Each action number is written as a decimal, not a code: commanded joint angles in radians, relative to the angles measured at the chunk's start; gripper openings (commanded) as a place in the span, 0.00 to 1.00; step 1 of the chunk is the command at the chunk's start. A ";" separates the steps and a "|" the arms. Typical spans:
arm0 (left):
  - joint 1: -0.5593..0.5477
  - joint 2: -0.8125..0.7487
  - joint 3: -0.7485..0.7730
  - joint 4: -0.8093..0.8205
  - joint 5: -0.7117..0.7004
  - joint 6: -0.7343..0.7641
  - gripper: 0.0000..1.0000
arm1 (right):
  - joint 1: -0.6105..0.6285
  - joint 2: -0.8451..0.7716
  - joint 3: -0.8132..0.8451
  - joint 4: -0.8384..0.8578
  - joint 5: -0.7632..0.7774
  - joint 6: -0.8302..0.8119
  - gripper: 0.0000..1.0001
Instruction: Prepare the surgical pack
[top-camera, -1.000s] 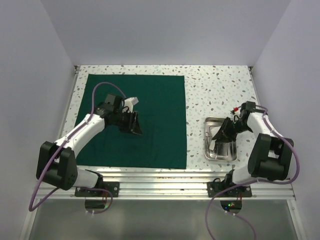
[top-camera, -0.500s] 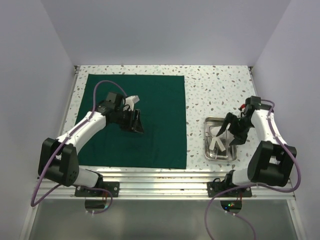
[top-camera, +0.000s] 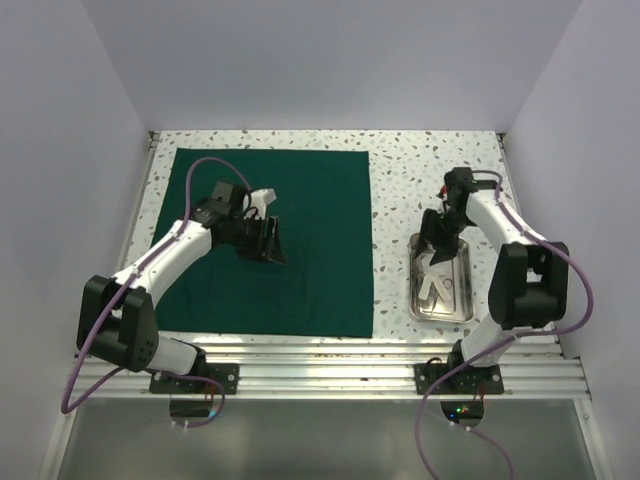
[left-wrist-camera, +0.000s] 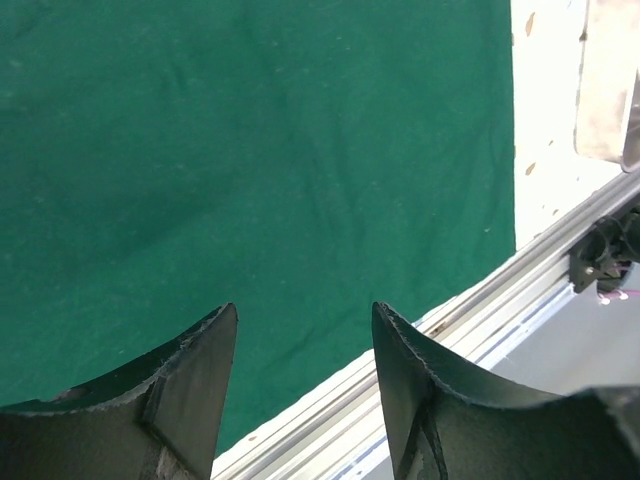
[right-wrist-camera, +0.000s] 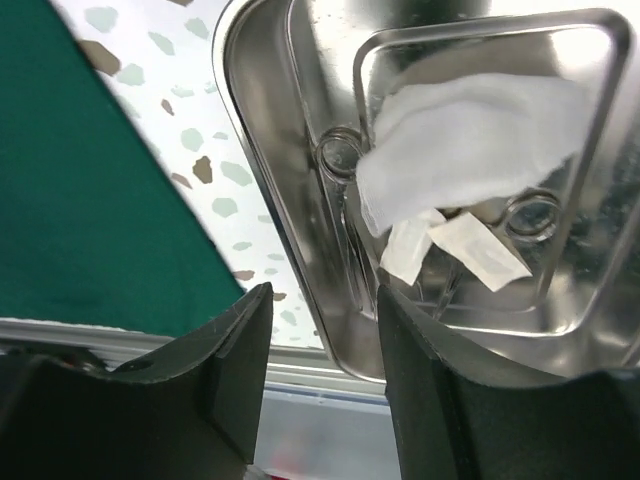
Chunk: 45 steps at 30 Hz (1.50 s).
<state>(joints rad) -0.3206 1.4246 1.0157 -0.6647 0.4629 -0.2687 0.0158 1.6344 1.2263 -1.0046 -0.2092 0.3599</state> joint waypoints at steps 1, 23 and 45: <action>0.006 -0.023 0.029 -0.015 -0.055 0.002 0.61 | 0.052 0.051 0.056 0.017 0.030 0.010 0.52; 0.006 0.085 0.130 -0.075 -0.305 -0.024 0.62 | 0.158 0.260 0.124 0.000 0.183 0.024 0.17; 0.008 -0.047 0.083 -0.029 -0.285 -0.037 0.62 | 0.306 0.353 0.550 -0.370 0.272 0.076 0.00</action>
<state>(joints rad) -0.3206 1.3949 1.1072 -0.7189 0.1696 -0.2962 0.2497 1.9766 1.6451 -1.2457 0.0357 0.4057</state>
